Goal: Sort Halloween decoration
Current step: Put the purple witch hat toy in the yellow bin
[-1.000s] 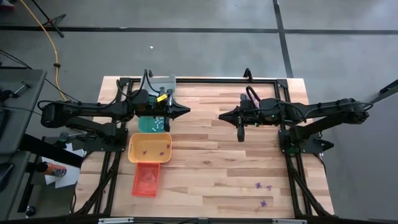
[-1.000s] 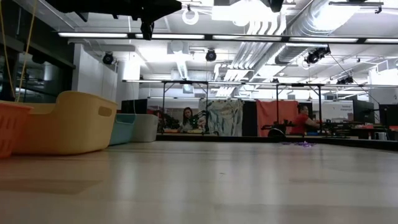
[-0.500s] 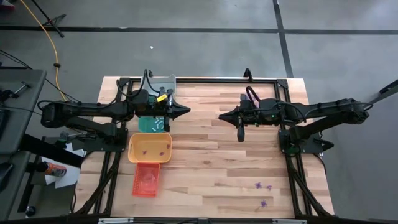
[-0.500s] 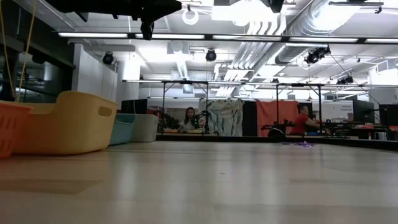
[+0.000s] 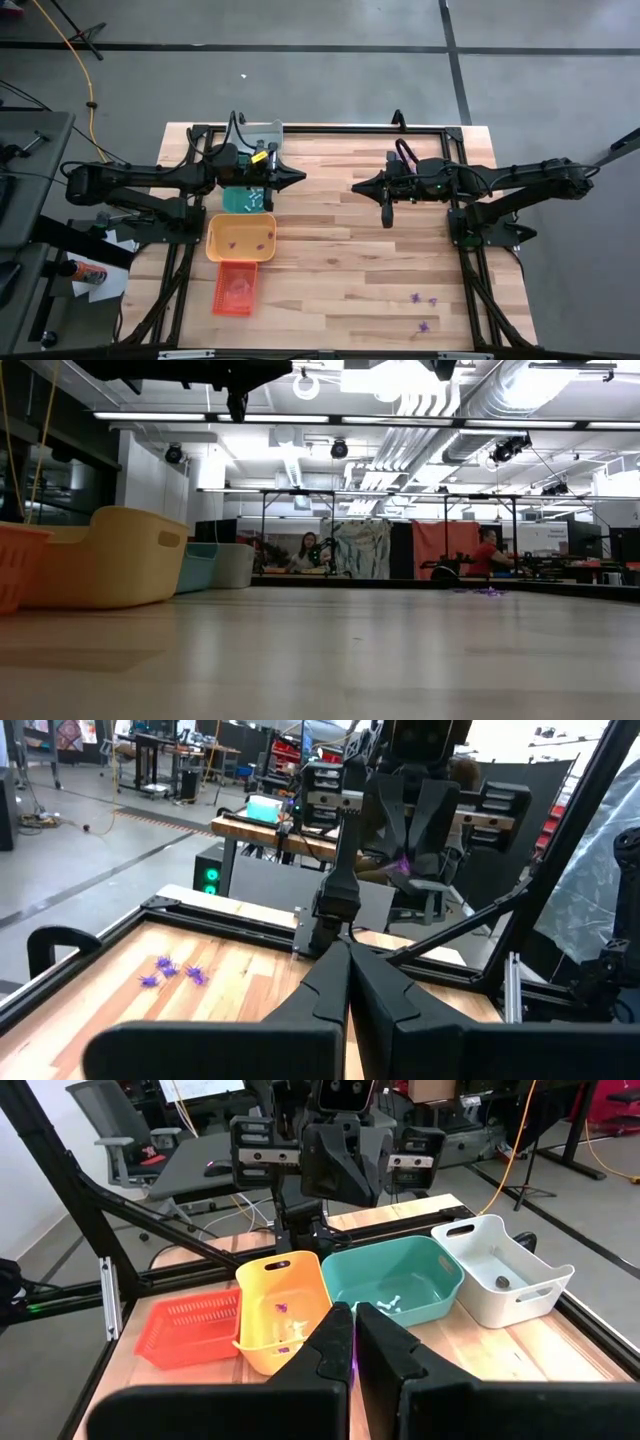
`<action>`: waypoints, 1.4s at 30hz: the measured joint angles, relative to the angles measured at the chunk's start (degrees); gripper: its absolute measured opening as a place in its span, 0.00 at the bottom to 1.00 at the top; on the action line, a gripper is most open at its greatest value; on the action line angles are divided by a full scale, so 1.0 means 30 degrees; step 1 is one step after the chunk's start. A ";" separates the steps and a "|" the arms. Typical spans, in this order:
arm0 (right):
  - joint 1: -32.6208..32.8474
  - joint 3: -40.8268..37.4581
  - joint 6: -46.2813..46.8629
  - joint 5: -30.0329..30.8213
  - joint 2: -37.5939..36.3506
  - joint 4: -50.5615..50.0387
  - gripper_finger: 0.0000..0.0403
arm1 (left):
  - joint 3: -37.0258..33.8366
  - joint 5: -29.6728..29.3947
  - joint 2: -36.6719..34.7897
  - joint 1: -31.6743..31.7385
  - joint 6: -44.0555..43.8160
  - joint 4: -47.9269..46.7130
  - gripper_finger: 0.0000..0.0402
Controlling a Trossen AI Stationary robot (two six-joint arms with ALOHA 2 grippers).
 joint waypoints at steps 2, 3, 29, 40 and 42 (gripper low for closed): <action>-0.0007 0.0000 -0.0004 0.0000 0.0000 0.0000 0.00 | 0.0000 0.0000 -0.0034 0.0000 0.0052 -0.0024 0.00; 0.0000 0.0000 -0.0005 0.0000 0.0000 0.0000 0.00 | 0.0000 0.0000 -0.0048 0.0000 0.0053 0.0010 0.00; -0.1298 0.0007 -0.0467 -0.5061 1.1543 0.8131 0.00 | -0.0007 -0.0095 -0.3918 0.0000 0.1080 -0.1797 0.00; -0.0842 0.3752 0.0966 -0.6003 1.8208 1.5849 0.00 | -0.0007 -0.0095 -0.3889 0.0004 0.1400 -0.1627 0.00; -0.0828 0.4884 0.1016 -0.6019 1.9076 1.5819 0.00 | -0.0007 -0.0095 -0.3895 0.0007 0.1399 -0.1627 0.00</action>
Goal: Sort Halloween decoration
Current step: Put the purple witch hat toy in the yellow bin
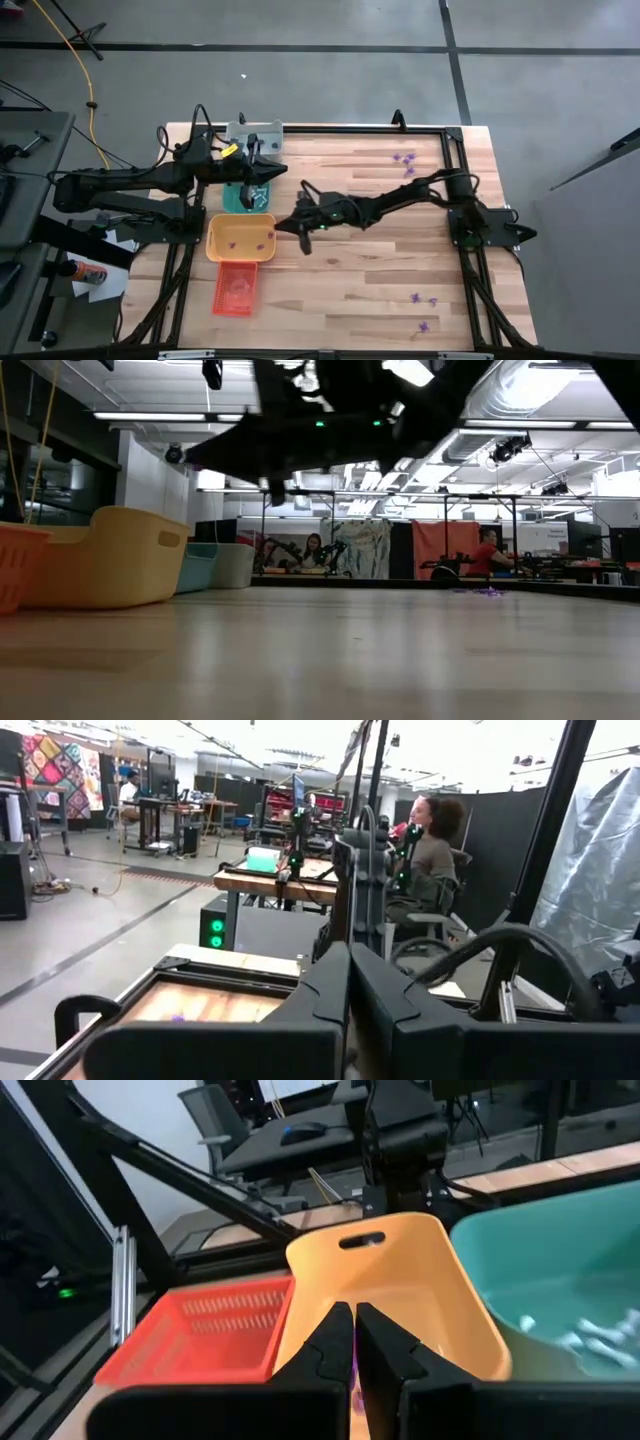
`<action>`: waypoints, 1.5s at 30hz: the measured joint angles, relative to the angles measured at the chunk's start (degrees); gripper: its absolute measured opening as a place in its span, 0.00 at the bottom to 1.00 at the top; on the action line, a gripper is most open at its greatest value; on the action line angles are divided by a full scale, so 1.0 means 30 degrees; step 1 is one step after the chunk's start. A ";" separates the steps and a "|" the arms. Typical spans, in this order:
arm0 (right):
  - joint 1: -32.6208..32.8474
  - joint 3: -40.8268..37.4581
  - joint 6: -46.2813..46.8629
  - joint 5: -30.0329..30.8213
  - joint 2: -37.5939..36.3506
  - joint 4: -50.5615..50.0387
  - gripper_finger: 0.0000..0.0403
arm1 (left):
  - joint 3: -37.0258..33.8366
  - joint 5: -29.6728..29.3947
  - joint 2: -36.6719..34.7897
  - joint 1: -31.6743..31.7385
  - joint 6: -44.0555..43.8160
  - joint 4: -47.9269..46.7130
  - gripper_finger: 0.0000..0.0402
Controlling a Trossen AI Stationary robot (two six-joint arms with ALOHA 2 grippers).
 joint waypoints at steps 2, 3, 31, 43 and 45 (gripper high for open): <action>0.0026 0.1018 0.0467 -0.0021 0.0687 -0.0186 0.00 | 0.0000 0.0000 0.0006 0.0000 -0.0006 0.0000 0.00; 0.0026 0.1502 0.0843 -0.0014 0.1008 -0.0409 0.00 | 0.0000 0.0000 -0.0001 0.0000 -0.0006 0.0007 0.00; -0.1691 0.4813 -0.3557 -0.4035 -0.1848 -1.7550 0.43 | 0.0007 -0.0546 -0.0001 0.0419 0.0002 0.0176 0.00; -0.1873 -0.9547 0.2660 -0.3006 -1.2455 -1.2388 0.35 | 0.0022 -0.0593 0.0018 0.1391 0.0169 0.0094 0.00; -0.1689 -1.1482 0.4311 -0.1679 -1.4380 -0.9150 0.35 | 0.0029 -0.0593 0.0134 0.1501 0.0161 -0.0052 0.00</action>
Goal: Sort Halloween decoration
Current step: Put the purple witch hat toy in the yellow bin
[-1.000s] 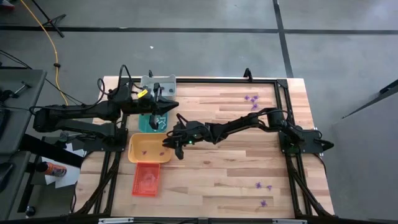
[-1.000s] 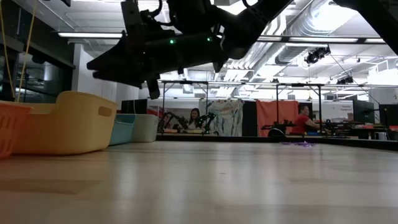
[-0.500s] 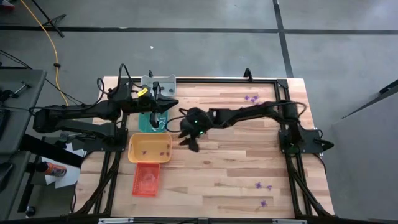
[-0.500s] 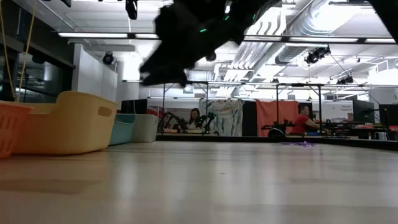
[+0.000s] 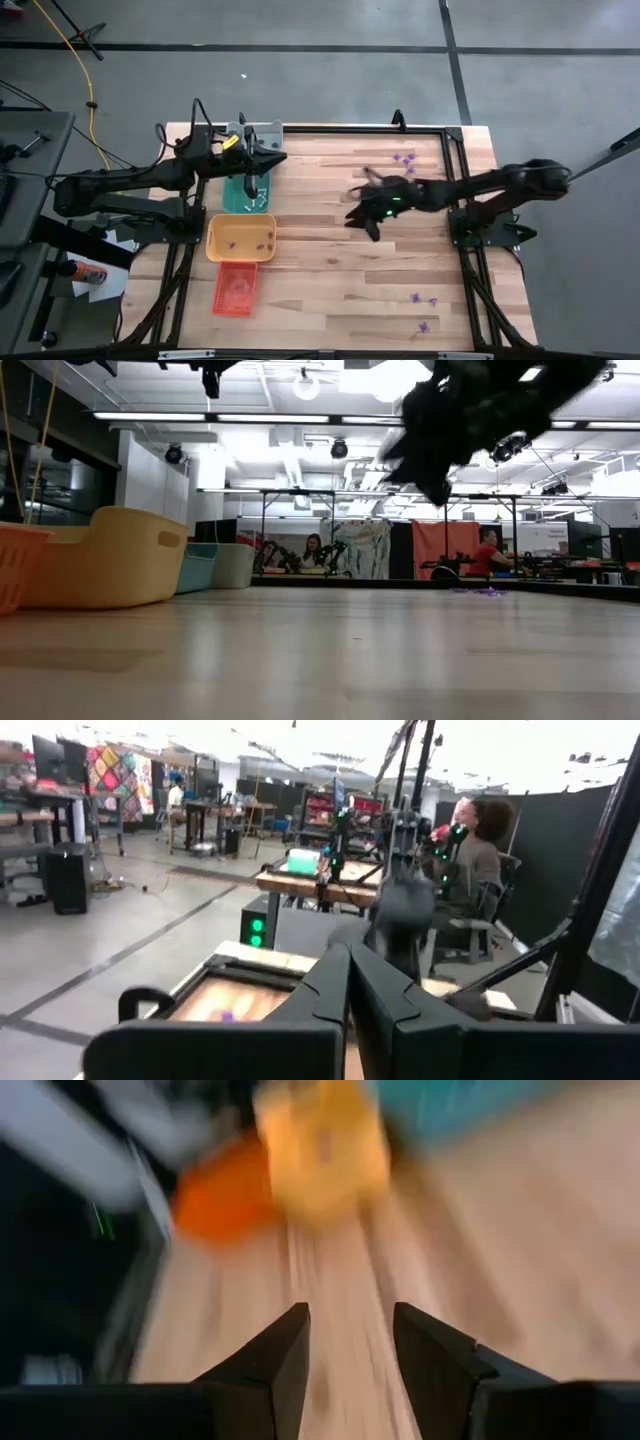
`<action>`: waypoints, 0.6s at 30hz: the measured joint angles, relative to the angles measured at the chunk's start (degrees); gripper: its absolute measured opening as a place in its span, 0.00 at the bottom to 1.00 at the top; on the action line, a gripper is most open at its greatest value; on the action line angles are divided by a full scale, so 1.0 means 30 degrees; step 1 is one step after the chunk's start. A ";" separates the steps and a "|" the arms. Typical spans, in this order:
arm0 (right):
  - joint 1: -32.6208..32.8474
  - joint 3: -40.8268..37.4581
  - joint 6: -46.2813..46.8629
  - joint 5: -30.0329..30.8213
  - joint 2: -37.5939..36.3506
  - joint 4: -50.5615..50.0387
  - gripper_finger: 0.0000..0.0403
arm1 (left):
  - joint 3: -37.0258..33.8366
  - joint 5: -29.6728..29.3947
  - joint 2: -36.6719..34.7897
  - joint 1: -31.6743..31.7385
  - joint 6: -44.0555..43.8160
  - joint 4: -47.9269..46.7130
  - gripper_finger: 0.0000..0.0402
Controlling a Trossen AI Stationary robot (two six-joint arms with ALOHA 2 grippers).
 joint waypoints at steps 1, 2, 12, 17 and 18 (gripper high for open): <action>0.0074 -0.0800 0.0465 0.0900 -0.0813 0.1581 0.35 | 0.0000 0.0008 0.0041 0.0000 -0.0023 -0.0164 0.00; 0.0123 -0.1367 0.0706 0.1884 -0.1495 0.3069 0.35 | 0.0000 0.0006 0.0129 0.0000 -0.0026 -0.0175 0.00; -0.0606 -0.0552 -0.2122 0.3595 -0.3090 0.6594 0.27 | 0.0000 0.1725 0.2782 -0.0389 -0.1467 0.0446 0.00; -0.0931 0.0255 -0.3258 0.2403 -0.3071 0.6387 0.09 | 0.0000 0.1855 0.4222 -0.1338 -0.1832 0.1819 0.00; -0.0998 0.0307 -0.3311 0.2175 -0.3071 0.6380 0.05 | 0.0000 0.1834 0.4408 -0.1519 -0.1811 0.2270 0.00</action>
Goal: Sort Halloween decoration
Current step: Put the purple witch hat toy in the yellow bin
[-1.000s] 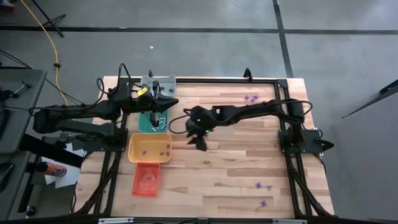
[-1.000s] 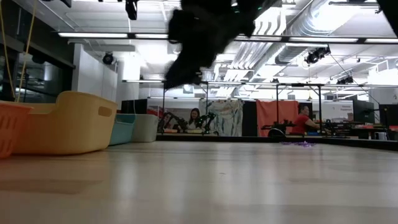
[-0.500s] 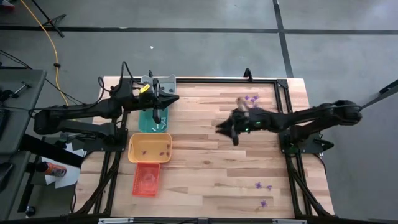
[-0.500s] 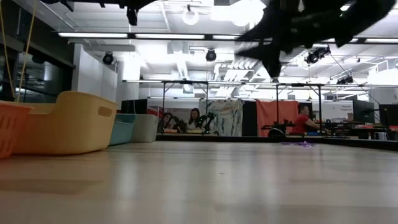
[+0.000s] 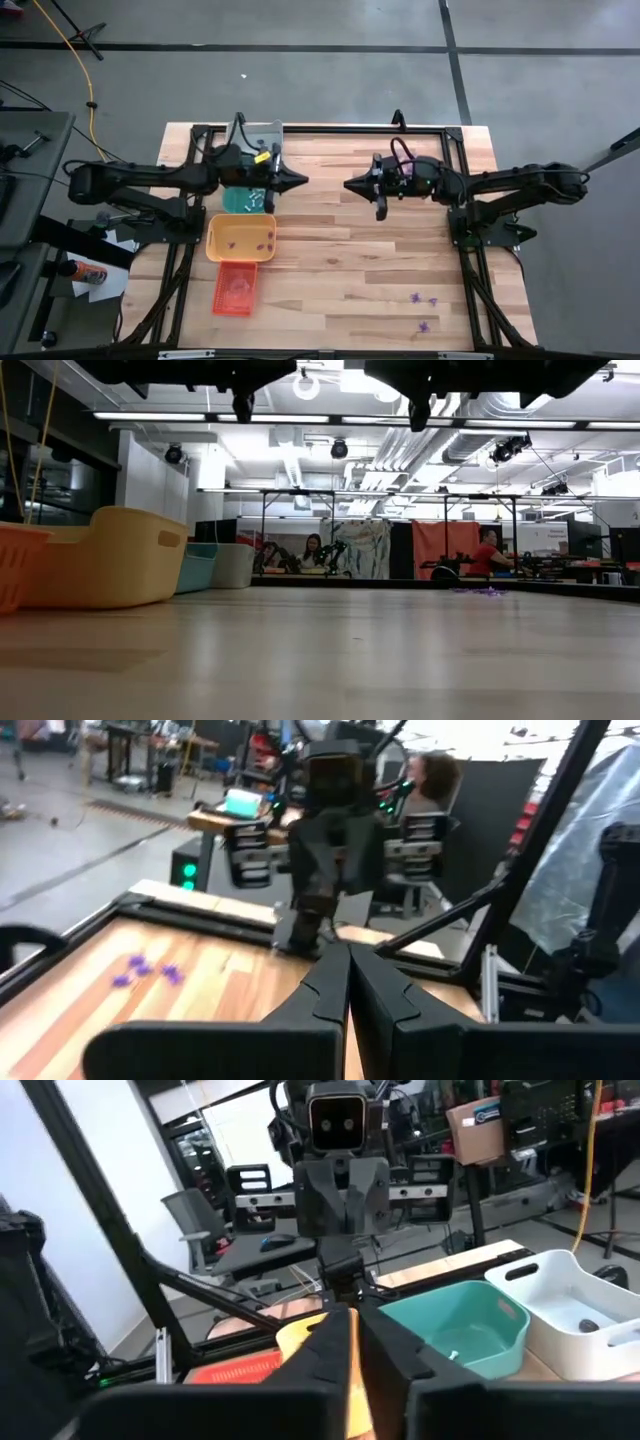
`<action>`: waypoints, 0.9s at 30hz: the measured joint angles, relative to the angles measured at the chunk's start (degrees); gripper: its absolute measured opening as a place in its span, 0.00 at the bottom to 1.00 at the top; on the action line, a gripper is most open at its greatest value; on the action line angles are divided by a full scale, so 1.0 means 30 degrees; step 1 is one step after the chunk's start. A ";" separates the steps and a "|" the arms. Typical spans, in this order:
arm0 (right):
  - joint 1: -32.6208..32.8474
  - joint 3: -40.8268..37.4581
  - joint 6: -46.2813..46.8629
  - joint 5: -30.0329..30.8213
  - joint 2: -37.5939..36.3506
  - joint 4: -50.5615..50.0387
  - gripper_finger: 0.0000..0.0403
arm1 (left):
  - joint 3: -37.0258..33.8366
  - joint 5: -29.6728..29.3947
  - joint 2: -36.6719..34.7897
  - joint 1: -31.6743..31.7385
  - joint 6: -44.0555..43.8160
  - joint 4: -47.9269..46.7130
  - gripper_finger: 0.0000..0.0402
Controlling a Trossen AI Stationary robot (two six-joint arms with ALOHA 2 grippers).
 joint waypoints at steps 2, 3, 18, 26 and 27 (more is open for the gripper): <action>-0.0118 0.0045 -0.0017 -0.0392 0.0007 -0.0028 0.02 | 0.0000 -0.0032 0.0279 -0.0250 0.0085 0.0553 0.00; -0.0120 0.0061 0.0032 -0.0447 0.0007 -0.0018 0.02 | 0.0000 -0.0039 0.0365 -0.0336 0.0085 0.0586 0.00; -0.0105 0.0076 0.0027 -0.0507 0.0007 0.0284 0.00 | 0.0000 -0.0061 0.0412 -0.0441 0.0107 0.0652 0.00; -0.0113 0.0076 0.0482 -0.0024 0.0015 0.0754 0.00 | -0.0007 -0.0076 0.0410 -0.0441 0.0122 0.0638 0.00; -0.0113 0.0076 0.0488 0.0011 0.0015 0.0927 0.00 | -0.0007 -0.0076 0.0351 -0.0441 0.0143 0.0512 0.00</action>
